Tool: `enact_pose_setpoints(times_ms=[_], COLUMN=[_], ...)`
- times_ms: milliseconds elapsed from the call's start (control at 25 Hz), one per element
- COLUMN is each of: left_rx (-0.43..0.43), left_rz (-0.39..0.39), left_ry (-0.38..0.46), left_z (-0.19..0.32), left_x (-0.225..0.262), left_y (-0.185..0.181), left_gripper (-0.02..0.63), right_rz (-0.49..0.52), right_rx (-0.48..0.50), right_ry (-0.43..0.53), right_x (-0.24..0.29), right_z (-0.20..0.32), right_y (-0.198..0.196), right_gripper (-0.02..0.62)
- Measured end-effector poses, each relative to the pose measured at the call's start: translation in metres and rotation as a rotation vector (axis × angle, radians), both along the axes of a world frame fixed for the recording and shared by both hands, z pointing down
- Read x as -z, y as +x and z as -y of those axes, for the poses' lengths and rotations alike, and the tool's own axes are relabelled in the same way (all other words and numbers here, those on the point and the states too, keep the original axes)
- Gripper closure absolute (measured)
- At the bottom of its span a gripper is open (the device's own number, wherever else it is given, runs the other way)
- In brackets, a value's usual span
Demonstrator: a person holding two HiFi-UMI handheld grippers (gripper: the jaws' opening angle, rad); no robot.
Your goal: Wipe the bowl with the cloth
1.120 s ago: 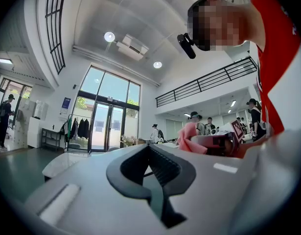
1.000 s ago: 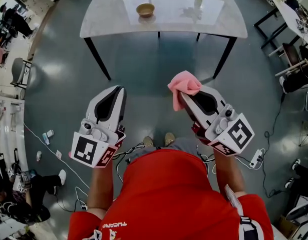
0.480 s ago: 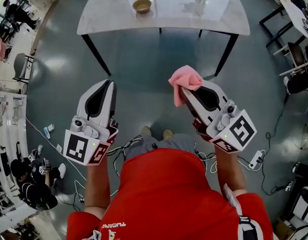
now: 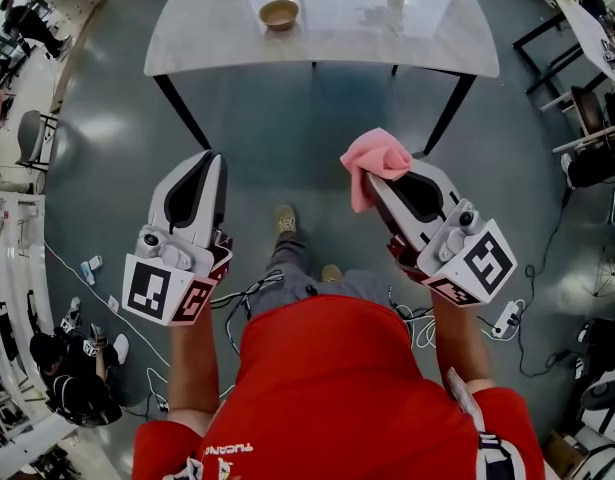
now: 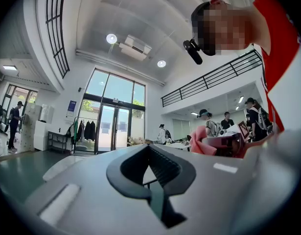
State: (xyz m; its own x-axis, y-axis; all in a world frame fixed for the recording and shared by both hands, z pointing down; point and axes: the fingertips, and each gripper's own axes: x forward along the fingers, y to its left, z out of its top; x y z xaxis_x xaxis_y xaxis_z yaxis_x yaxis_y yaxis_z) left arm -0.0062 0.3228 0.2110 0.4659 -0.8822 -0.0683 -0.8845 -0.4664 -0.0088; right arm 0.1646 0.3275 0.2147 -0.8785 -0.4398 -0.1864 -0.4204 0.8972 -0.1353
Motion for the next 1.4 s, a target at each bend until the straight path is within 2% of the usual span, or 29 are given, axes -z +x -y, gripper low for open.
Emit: enact_pose_setpoints(times_ms=[320,1000,1400], left_rx=[-0.027,-0.145,-0.172], left_rz=[0.028,0.049,0.031], left_ry=[0.031,0.030,0.024], left_z=[0.070,0.230,0.279], left_x=[0.007,0.009,0.011], left_y=[-0.032,-0.140,-0.157], left_gripper=[0.601,0.601,0.601], right_rz=[-0.002,-0.033,-0.065], right_rx=[-0.031,-0.174,-0.201], right_ry=[0.013,-0.001,0.011], right_x=[0.007,0.013,0.022], right_z=[0.065,0.218,0.261], right_y=[-0.030,-0.130,-0.149], right_gripper=[0.574,0.574,0.574])
